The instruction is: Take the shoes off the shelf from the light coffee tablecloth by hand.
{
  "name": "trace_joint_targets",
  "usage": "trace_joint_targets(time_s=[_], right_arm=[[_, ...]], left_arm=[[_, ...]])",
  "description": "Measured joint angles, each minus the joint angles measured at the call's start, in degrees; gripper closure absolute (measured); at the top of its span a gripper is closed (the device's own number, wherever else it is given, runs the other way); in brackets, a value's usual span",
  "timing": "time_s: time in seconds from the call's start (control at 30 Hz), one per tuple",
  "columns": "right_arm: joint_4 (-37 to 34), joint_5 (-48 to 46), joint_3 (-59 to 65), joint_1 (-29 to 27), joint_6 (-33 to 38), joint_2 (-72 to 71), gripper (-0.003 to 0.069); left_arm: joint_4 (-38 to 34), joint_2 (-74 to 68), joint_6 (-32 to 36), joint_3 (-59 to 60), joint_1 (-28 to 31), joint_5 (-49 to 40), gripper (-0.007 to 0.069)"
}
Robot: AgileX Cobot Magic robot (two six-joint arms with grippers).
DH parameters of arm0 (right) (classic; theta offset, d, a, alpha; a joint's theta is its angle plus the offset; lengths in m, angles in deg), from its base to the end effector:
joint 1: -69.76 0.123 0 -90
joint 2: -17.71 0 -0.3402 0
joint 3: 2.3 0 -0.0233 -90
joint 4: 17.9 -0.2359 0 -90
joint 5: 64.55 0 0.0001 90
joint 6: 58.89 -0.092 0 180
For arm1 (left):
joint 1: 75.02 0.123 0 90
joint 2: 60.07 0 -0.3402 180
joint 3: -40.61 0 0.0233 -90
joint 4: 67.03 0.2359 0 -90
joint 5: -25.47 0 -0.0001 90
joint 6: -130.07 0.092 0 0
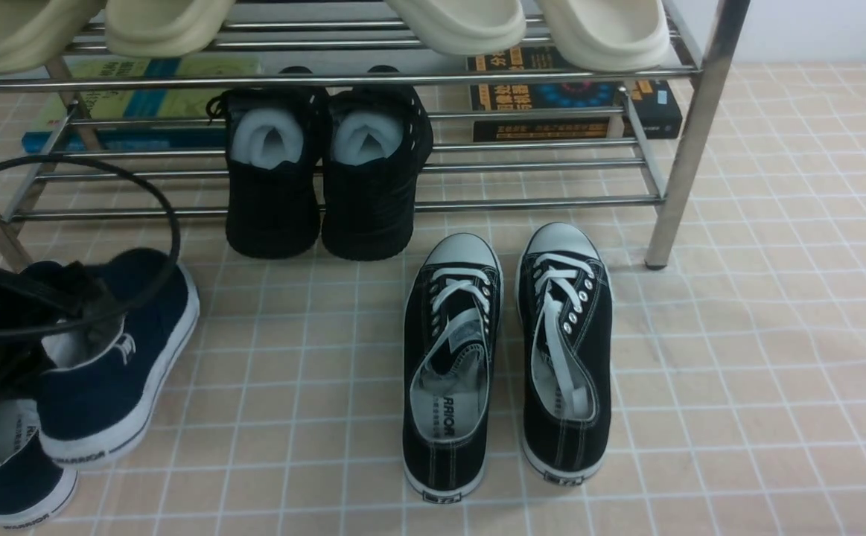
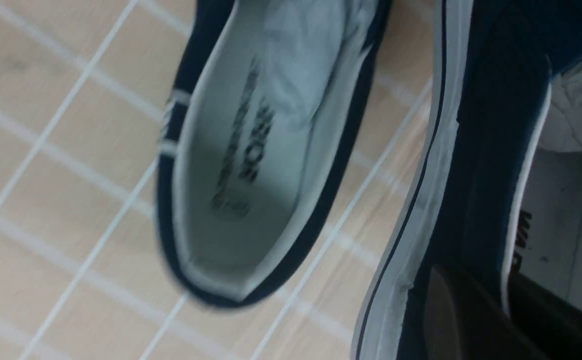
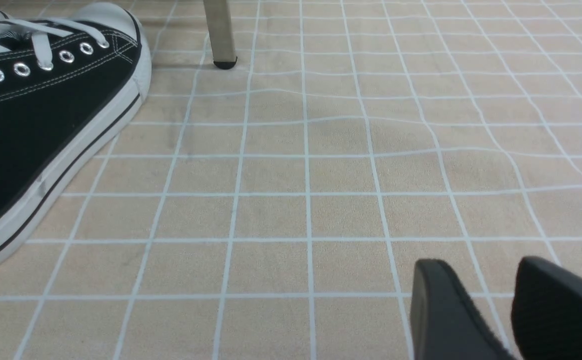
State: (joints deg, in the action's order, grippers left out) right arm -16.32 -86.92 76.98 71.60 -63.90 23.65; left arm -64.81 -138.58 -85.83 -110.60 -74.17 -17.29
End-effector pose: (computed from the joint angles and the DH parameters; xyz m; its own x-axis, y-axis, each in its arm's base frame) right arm -0.0175 -0.0015 0.1732 -0.3027 0.0522 -0.9517 -0.0034 0.9984 0.0558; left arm 0.2102 0.0055 0.3287 -0.7001 -0.5733 -0.4255 -0.5109 0.8186 -0.2624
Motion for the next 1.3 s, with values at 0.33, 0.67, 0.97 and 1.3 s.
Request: trace_joint_targets(time_s=[0.33,0.67,0.97,1.3], right_arm=[[0.0,0.0,0.0,0.0,0.0,0.0,0.0421],[0.0,0.0,0.0,0.0,0.0,0.0,0.0421],[0.0,0.0,0.0,0.0,0.0,0.0,0.0421],[0.0,0.0,0.0,0.0,0.0,0.0,0.0421]], left_arm=[[-0.2,-0.8,-2.19,0.55,0.0,4.08,0.0588],[-0.49,-8.54,-0.22,0.49,0.0,9.05,0.0391],[-0.49,-2.3,6.86,-2.66,0.0,3.13,0.0305],[-3.34,7.39,17.72,-8.62,0.0,-9.6,0.062]])
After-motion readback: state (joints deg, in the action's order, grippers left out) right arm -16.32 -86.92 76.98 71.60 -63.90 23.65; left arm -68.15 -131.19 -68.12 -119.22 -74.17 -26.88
